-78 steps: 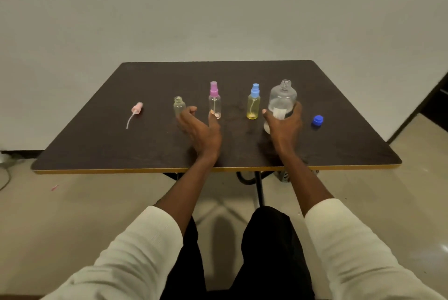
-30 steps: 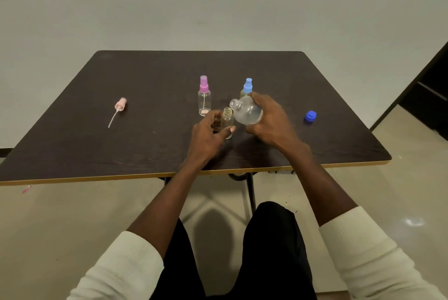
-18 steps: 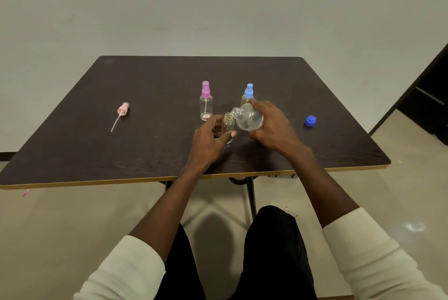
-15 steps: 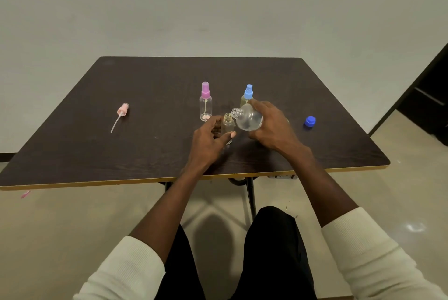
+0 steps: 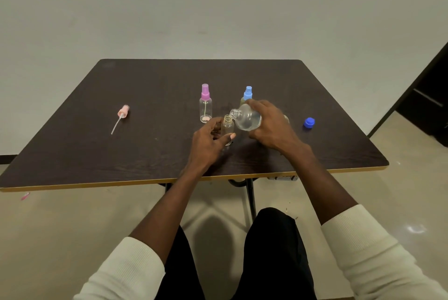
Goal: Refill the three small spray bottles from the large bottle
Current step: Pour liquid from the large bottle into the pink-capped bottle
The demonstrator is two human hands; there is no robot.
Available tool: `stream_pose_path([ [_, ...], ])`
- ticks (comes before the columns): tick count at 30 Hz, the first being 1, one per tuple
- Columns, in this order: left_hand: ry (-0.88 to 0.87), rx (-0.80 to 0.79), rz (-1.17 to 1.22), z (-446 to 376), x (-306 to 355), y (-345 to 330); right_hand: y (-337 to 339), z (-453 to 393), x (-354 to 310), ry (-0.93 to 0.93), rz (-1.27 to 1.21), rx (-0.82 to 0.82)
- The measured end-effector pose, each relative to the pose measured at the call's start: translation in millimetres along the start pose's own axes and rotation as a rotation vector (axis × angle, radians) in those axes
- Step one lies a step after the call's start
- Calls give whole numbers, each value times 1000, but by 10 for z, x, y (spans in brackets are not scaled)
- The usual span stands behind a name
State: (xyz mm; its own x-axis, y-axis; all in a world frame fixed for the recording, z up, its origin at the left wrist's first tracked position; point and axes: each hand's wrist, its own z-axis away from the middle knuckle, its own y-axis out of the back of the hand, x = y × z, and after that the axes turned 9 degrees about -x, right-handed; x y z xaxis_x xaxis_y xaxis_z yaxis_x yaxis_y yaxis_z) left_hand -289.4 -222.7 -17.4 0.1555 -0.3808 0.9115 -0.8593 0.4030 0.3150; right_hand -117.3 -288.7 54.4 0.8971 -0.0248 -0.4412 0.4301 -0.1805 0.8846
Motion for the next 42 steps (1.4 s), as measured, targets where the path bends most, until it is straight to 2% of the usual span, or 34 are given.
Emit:
stream_pose_path([
  [16,-30,-7,7,28,70,23,37,-58,-4,34,129,17],
  [42,-18,-8,4,1,9,22,99,-114,-36,39,208,-8],
])
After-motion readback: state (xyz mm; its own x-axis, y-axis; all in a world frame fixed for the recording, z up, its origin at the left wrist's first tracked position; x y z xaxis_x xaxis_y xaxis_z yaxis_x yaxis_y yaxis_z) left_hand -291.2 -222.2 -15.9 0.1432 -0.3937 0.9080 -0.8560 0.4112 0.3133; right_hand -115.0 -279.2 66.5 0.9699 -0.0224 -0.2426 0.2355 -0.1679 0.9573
